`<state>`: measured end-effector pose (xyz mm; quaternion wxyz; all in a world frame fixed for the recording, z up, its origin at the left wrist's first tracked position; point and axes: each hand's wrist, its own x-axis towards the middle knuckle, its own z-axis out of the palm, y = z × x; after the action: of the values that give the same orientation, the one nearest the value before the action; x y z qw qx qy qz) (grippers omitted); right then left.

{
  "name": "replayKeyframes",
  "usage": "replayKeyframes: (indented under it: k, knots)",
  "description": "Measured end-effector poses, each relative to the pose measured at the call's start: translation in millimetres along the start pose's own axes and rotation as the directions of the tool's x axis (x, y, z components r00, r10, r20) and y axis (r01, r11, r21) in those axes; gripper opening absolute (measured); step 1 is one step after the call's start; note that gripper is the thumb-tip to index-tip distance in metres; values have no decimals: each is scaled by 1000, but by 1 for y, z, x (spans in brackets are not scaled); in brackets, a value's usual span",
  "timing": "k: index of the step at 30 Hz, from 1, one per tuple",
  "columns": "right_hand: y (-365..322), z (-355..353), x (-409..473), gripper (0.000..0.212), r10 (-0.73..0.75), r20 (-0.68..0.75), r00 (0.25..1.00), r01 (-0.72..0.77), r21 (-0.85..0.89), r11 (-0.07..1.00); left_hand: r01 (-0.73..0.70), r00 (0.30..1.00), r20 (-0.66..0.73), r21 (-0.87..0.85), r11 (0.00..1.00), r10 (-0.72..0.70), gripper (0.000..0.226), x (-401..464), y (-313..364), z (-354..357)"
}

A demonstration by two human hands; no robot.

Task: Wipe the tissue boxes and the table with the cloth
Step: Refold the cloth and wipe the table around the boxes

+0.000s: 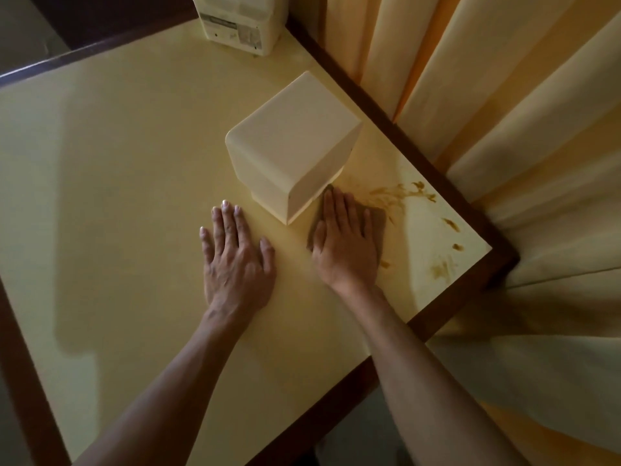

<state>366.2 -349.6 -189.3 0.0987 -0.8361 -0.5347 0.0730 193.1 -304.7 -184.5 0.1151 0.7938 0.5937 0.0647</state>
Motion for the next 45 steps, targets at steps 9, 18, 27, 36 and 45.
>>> replayKeyframes:
  k: [9, 18, 27, 36, 45]
  knots:
    - [79, -27, 62, 58, 127, 27, 992, -127, -9, 992, -5, 999, -52, -35, 999, 3, 75, 2, 1, 1]
    - [117, -36, -15, 59, 202, 90, 975, -198, -46, 979, -3, 998, -67, -44, 999, 0, 74, 1, -3, 2]
    - [24, -10, -99, 62, 31, 13, 999, -30, -31, 999, 18, 997, -79, -62, 998, -23, 75, -3, 0, 1]
    - [46, -14, 20, 63, 128, 42, 991, -129, 44, 991, 12, 995, -103, -54, 998, -18, 69, -3, -1, 5]
    - [132, -39, 46, 63, 302, -24, 953, -303, -52, 952, 5, 995, -99, -43, 999, -9, 72, 0, -2, 6]
